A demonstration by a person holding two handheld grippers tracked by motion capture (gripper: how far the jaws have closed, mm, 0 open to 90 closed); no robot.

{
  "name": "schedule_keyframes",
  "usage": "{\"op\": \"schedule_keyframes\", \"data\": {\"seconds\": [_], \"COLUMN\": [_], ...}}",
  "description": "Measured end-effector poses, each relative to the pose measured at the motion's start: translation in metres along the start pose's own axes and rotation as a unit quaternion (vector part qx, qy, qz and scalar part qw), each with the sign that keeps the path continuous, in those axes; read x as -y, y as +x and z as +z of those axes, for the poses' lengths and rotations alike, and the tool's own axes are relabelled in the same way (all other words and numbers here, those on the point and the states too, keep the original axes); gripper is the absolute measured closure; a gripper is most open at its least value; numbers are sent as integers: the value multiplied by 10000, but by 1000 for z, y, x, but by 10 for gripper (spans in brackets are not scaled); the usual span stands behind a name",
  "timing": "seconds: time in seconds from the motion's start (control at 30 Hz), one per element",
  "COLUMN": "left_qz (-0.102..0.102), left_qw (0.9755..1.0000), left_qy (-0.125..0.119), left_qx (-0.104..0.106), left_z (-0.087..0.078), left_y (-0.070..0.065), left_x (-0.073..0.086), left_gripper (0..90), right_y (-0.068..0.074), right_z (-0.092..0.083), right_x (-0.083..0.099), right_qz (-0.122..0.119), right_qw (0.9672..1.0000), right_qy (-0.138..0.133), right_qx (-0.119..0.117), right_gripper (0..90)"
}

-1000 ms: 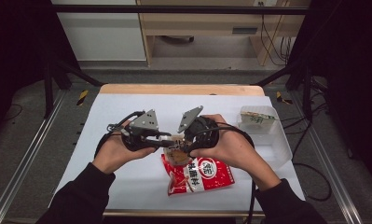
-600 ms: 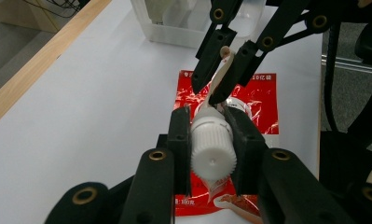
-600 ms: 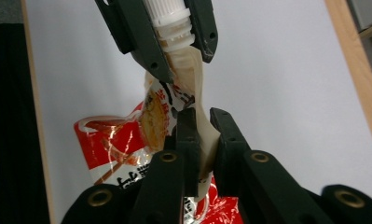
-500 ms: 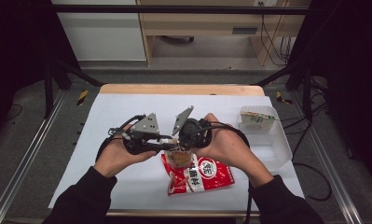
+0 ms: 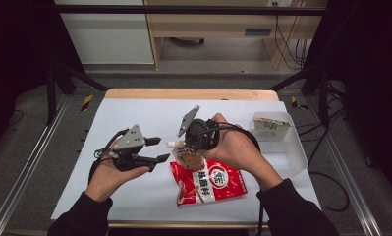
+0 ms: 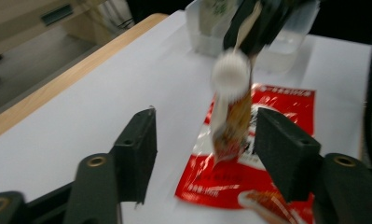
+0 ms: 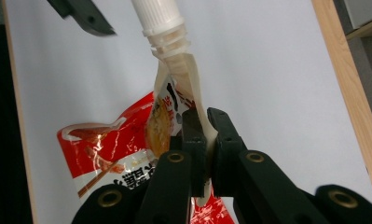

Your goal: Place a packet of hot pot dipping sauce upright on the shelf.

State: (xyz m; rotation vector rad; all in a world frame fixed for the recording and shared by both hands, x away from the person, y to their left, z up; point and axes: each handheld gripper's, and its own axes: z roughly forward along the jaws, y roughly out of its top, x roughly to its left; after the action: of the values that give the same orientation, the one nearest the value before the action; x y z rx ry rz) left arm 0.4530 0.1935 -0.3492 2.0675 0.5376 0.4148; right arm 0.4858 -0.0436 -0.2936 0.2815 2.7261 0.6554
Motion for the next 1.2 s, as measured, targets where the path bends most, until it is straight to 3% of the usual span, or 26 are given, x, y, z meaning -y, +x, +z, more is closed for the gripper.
{"op": "schedule_keyframes", "data": {"seconds": [0.2,0.3,0.43,0.57,0.67,0.83,1.1,1.2], "left_qz": [-376,-425,-336,-479,-881,-1004,-1020,-1019], "left_qw": [9988,9979,9953,9935,9906,9860,9878,9874], "left_qy": [152,249,529,470,240,379,425,442], "left_qx": [-255,-423,-732,-925,-1021,-1274,-1100,-1127], "left_z": [-1,1,3,0,-1,-1,-2,-4], "left_y": [7,9,17,26,34,37,39,42], "left_x": [45,60,71,85,100,108,114,116], "left_gripper": [291,238,198,119,67,67,67,66], "right_y": [-8,-13,-19,-23,-26,-30,-33,-34], "right_z": [0,-2,-6,-12,-23,-43,-79,-91], "right_x": [1,3,8,12,16,26,47,59], "right_qz": [23,-11,155,157,160,211,252,293], "right_qw": [10000,9998,9997,9994,9990,9977,9950,9936], "right_qy": [-53,-109,-131,-164,-226,-302,-256,-252], "right_qx": [72,139,155,248,340,575,929,1058], "right_gripper": [866,866,866,866,867,866,866,866]}}
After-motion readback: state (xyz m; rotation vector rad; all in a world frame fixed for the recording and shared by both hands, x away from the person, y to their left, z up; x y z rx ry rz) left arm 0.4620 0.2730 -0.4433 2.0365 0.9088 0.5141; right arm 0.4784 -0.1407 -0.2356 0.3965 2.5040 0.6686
